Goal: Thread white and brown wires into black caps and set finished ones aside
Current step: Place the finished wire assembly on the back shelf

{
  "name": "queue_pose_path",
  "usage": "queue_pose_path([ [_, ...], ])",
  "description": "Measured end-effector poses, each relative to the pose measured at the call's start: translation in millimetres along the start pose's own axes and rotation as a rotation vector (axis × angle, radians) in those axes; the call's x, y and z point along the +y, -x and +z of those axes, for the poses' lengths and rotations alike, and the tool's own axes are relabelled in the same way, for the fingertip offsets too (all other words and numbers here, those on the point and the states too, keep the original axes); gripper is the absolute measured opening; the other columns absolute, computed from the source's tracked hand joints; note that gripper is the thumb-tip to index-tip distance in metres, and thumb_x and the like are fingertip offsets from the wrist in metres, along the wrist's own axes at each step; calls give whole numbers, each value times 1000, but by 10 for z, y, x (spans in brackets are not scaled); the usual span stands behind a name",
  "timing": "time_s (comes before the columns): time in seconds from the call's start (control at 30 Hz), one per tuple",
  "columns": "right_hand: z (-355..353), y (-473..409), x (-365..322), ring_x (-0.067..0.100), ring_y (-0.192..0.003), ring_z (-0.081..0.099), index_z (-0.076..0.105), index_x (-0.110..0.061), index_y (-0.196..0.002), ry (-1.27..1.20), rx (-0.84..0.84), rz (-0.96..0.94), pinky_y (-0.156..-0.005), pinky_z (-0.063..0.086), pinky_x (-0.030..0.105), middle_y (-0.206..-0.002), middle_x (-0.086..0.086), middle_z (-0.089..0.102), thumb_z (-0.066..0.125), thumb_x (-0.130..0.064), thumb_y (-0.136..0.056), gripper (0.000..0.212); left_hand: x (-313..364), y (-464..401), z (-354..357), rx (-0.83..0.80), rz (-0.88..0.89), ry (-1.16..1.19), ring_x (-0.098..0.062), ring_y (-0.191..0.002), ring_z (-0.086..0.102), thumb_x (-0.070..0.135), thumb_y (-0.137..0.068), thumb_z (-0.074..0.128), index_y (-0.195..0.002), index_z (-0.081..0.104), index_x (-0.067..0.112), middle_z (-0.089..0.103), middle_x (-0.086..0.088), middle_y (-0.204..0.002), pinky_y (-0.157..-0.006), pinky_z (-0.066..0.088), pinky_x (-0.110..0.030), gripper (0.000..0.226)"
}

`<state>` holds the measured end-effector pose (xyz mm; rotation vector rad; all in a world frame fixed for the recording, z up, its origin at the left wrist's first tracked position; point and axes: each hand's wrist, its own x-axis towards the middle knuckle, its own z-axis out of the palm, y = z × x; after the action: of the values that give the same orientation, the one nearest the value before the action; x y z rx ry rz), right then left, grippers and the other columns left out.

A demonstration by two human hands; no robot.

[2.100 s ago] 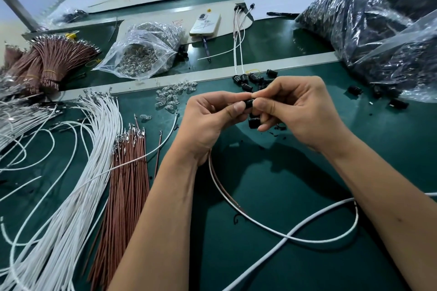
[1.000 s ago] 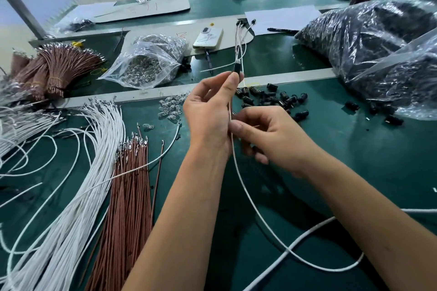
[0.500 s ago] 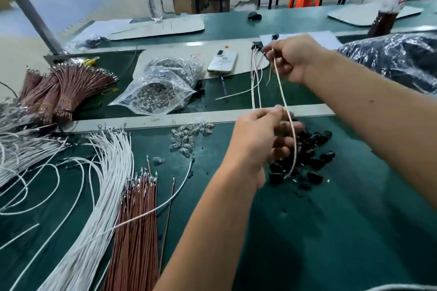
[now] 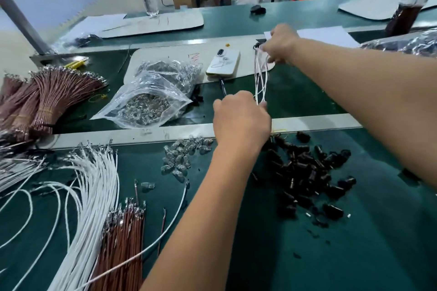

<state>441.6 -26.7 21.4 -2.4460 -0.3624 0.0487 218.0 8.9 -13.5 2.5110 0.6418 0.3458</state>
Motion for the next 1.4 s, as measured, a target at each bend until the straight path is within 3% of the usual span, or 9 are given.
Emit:
queue_pose_path([
  [0.2, -62, 596, 251, 34, -86, 74, 76, -3, -102, 149, -6, -118, -84, 61, 41, -98, 18, 76, 62, -16, -96, 20, -239, 228, -116, 67, 1, 15, -27, -100, 64, 32, -94, 61, -101, 74, 20, 70, -6, -104, -89, 51, -35, 19],
  [0.4, -247, 1612, 354, -3, -61, 58, 81, -14, -93, 142, -53, -373, -78, 52, 25, -69, -10, 67, 70, -16, -91, 11, -399, 732, -109, -183, -58, 23, -24, -91, 66, 42, -82, 78, -86, 70, 21, 72, -2, -90, -79, 52, -32, 23],
  [0.5, -193, 2079, 385, 9, -71, 67, 81, -16, -90, 163, -33, -463, -82, 55, 27, -78, -2, 76, 69, -16, -90, 11, -336, 953, -99, -211, 8, 26, -23, -91, 67, 30, -76, 85, -84, 73, 23, 71, -1, -89, -82, 55, -32, 16],
  [0.67, -130, 2721, 266, 21, -79, 67, 79, -17, -91, 156, 25, -493, -81, 56, 35, -82, 1, 75, 69, -19, -90, 10, -470, 1202, -251, 29, -46, 190, -26, -88, 69, 18, -79, 78, -84, 74, 19, 72, -4, -86, -83, 57, -33, 7],
  [0.83, 296, 3534, -270, 21, -57, 50, 51, -15, -60, 274, -416, -446, -61, 41, 31, -59, 4, 52, 69, -22, -88, 35, -875, 1458, -640, 464, -19, 128, -28, -87, 69, 25, -81, 79, -90, 73, 16, 76, -6, -87, -81, 54, -38, 14],
  [1.03, 800, 4027, -762, 40, -95, 67, 61, -12, -89, 307, -393, -486, -71, 47, 36, -97, 14, 66, 58, -13, -91, 4, -1390, 1547, -916, 571, -62, 114, -26, -82, 69, 25, -80, 79, -86, 74, 14, 75, -5, -84, -72, 39, -25, 13],
  [1.2, 817, 4040, -941, 37, -110, 66, 66, -11, -109, 418, -452, -457, -79, 52, 38, -107, 10, 66, 61, -9, -89, 22, -1643, 1501, -952, 516, 38, 42, -26, -78, 67, 21, -78, 80, -83, 72, 12, 74, -4, -82, -70, 40, -28, 13],
  [1.27, 798, 3995, -904, 36, -100, 62, 63, -12, -94, 502, -471, -440, -76, 49, 37, -94, 6, 61, 63, -12, -90, 4, -1704, 1495, -925, 516, 74, 18, -26, -77, 66, 20, -77, 80, -81, 71, 13, 73, -2, -81, -71, 42, -30, 13],
  [1.4, 547, 3781, -713, 25, -72, 57, 46, -14, -67, 619, -595, -489, -64, 43, 23, -66, 0, 50, 62, -28, -96, 36, -1799, 1454, -910, 557, 41, -30, -27, -80, 64, 22, -80, 78, -83, 69, 13, 72, -4, -84, -72, 42, -33, 12],
])
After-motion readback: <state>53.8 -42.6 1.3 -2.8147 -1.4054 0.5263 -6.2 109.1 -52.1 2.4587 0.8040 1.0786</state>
